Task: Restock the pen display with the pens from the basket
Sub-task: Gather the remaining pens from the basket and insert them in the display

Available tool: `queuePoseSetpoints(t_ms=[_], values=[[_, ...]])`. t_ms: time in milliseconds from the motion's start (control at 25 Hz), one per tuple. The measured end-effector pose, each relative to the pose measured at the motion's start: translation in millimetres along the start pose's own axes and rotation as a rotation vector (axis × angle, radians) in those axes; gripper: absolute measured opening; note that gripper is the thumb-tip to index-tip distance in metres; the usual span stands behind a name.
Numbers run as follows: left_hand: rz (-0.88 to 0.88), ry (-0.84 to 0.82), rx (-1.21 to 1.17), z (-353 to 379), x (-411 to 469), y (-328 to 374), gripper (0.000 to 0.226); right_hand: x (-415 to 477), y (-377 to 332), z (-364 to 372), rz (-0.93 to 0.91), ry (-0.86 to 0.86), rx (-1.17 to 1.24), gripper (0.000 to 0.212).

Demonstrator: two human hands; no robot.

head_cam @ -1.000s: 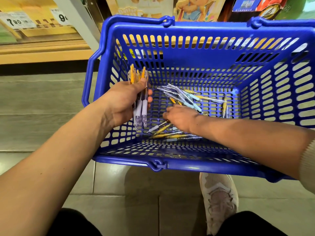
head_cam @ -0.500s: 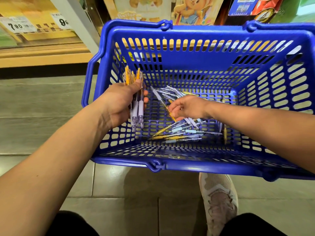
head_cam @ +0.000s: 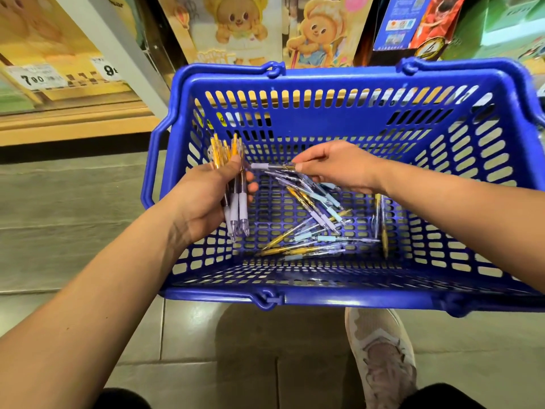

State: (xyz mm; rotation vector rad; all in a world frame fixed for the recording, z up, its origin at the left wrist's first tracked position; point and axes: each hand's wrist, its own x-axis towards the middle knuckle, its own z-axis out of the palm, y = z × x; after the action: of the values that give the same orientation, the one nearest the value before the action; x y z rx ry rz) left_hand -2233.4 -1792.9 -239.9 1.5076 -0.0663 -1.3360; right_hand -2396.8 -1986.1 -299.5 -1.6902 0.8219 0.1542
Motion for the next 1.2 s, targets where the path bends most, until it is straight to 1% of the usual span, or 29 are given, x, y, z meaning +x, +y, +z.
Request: queuePoseSetpoints(t_ms=[40, 80, 120, 200, 320, 360, 440, 520, 640, 760, 920, 960, 1080, 1120, 1160, 1200], values=[[0.003, -0.011, -0.012, -0.9, -1.2, 0.3, 0.027, -1.1, -3.2, -2.1, -0.046, 0.055, -0.127, 0.014], [0.005, -0.019, -0.02, -2.5, -2.2, 0.7, 0.028, -1.9, -6.9, -3.1, -0.087, 0.092, -0.174, 0.014], [0.008, -0.024, -0.025, -3.3, -2.8, 0.7, 0.029, -2.5, -11.2, -3.0, -0.119, 0.118, -0.138, 0.015], [0.017, -0.024, -0.028, -4.0, -3.1, 0.9, 0.025, -1.7, -21.1, -1.0, -0.153, 0.122, 0.107, 0.016], [0.021, -0.027, -0.018, -2.4, -3.4, -0.9, 0.022, -1.1, -35.5, 8.6, -0.158, -0.001, 0.43, 0.025], [0.016, -0.035, -0.021, -1.1, -4.0, -1.2, 0.022, -1.0, -40.0, 13.9, -0.154, -0.049, 0.492, 0.025], [0.004, -0.065, -0.019, 1.5, -5.5, -2.5, 0.022, -0.5, -49.2, 25.4, -0.157, -0.12, 0.532, 0.021], [-0.006, -0.076, 0.003, 3.9, -6.9, -4.5, 0.022, 0.2, -57.3, 34.7, -0.166, -0.129, 0.507, 0.021], [-0.018, -0.096, 0.018, 3.4, -9.1, -4.6, 0.024, 0.1, -64.1, 38.1, -0.147, -0.086, 0.431, 0.031], [-0.031, -0.142, 0.045, 3.2, -10.1, -4.1, 0.025, -3.1, -67.2, 38.4, -0.1, -0.058, 0.415, 0.024], [-0.039, -0.151, 0.106, 8.1, -6.8, -7.2, 0.019, -3.7, -72.7, 45.5, 0.005, -0.035, 0.388, 0.017], [-0.039, -0.142, 0.113, 8.3, -5.8, -7.6, 0.018, -3.3, -73.8, 46.7, 0.021, -0.043, 0.411, 0.017], [-0.034, -0.081, 0.097, 6.5, -1.7, -5.6, 0.016, -0.3, -69.4, 43.2, 0.025, -0.09, 0.579, 0.018], [-0.034, -0.067, 0.085, 5.7, -0.4, -4.8, 0.017, 0.6, -63.8, 39.8, 0.021, -0.091, 0.548, 0.018], [-0.036, -0.064, 0.074, 5.4, 0.6, -4.5, 0.018, 1.5, -55.6, 36.4, 0.009, -0.079, 0.414, 0.016], [-0.041, -0.071, 0.07, 5.2, 1.1, -4.7, 0.017, 1.8, -44.6, 33.8, -0.009, -0.074, 0.2, 0.013]])
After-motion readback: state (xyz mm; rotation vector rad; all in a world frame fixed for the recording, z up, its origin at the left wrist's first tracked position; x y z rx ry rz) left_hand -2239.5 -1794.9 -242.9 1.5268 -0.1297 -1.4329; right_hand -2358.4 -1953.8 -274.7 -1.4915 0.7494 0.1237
